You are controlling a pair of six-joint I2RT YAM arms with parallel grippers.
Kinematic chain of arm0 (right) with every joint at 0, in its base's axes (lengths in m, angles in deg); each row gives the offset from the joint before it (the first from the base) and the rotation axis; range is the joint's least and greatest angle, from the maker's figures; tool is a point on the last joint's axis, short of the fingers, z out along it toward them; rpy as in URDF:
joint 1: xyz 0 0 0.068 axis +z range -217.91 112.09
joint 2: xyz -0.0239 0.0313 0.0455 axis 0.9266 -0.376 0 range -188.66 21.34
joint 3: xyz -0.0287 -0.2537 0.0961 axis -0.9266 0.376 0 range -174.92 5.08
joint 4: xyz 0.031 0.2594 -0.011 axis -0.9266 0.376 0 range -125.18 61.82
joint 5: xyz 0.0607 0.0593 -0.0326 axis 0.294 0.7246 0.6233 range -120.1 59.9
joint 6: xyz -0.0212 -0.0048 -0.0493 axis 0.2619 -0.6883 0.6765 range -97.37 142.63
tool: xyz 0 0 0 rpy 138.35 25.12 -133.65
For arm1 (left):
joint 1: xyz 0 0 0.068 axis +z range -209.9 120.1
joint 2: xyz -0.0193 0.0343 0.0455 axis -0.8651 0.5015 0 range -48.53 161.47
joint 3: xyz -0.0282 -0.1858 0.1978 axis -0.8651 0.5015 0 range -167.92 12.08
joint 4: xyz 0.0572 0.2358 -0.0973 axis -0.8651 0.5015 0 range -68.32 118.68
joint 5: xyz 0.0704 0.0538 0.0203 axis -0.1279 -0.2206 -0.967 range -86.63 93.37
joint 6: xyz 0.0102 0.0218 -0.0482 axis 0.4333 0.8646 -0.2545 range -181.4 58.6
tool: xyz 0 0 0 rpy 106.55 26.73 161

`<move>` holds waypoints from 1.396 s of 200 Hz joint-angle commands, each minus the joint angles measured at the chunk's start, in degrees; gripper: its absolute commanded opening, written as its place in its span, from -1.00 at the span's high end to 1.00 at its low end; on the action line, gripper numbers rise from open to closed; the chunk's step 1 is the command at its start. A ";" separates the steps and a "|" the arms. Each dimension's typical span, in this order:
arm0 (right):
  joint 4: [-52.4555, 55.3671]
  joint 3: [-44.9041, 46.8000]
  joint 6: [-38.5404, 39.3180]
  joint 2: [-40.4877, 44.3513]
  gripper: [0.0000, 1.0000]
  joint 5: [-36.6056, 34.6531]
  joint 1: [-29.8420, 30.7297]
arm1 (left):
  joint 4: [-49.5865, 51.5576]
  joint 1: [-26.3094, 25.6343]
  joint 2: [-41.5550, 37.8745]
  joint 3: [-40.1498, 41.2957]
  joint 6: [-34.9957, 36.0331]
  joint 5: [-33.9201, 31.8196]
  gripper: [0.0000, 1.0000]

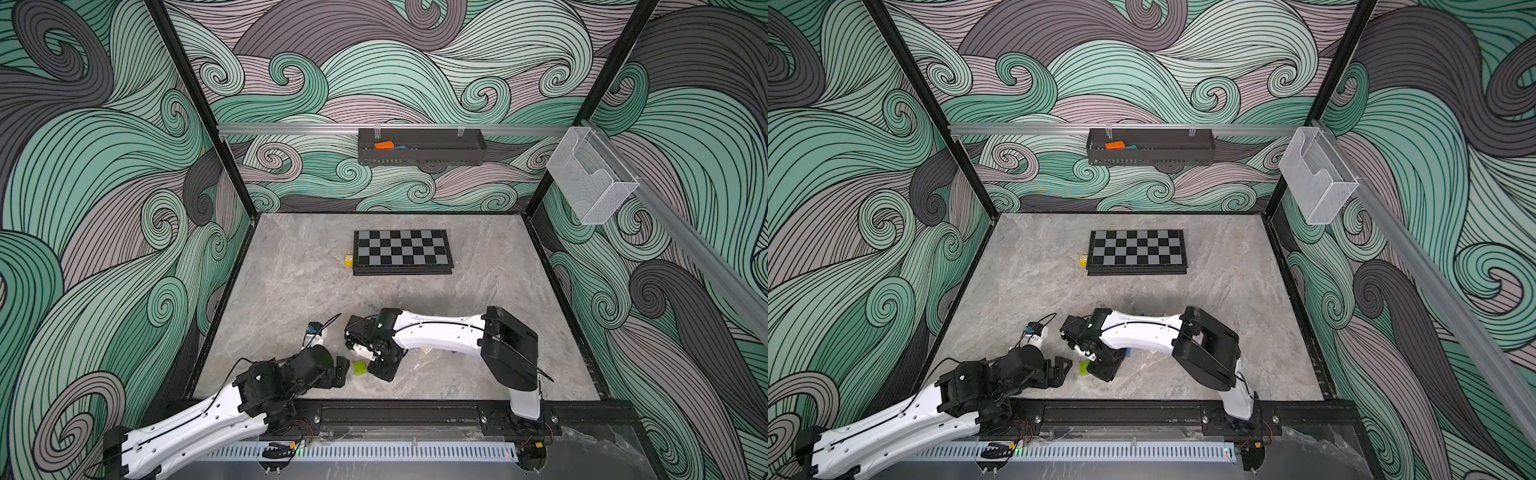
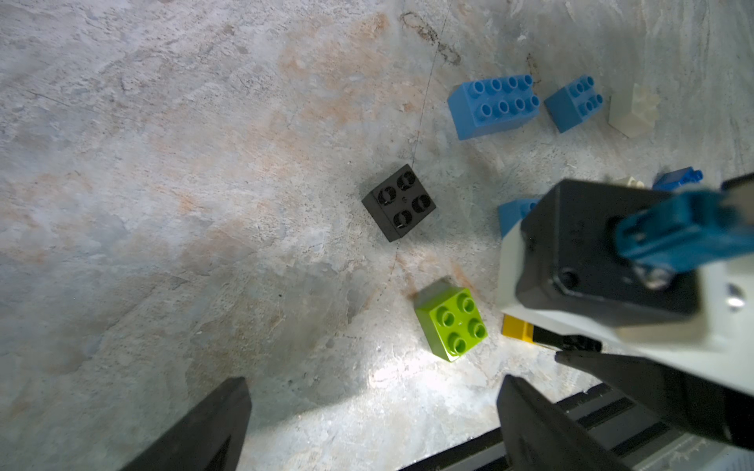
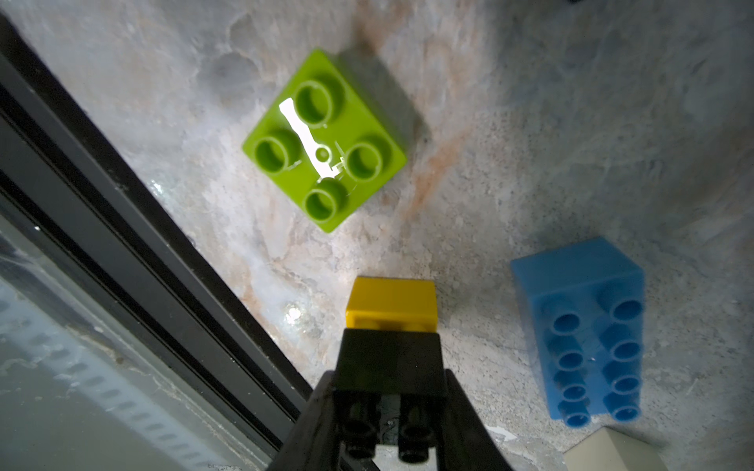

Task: Assemble a giraffe with lego
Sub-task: Assemble the lego brick with the lego brick.

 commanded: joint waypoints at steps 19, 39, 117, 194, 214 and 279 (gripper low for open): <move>0.66 1.07 -1.01 -3.21 0.33 -1.64 -0.70 | 0.15 -0.55 -0.44 -0.02 0.40 -1.04 -0.97; 0.64 1.11 -1.10 -3.09 0.35 -1.78 -0.70 | 0.15 -0.53 -0.66 -0.02 0.32 -1.02 -0.97; 2.38 0.21 -1.65 -4.15 0.72 -2.50 -0.70 | 0.32 -0.52 -0.84 0.24 -0.02 -0.99 -0.97; 3.59 -0.40 -0.20 -6.48 0.77 -5.43 0.16 | 0.23 -0.67 -0.71 0.16 0.15 -1.00 -0.97; 1.65 1.22 0.70 -6.09 0.77 -5.14 0.52 | 0.06 -0.70 -0.75 0.25 0.23 -1.08 -0.97; -4.42 7.51 4.22 -3.80 0.73 -6.02 0.66 | 0.14 -0.87 -0.53 0.25 0.31 -1.30 -0.97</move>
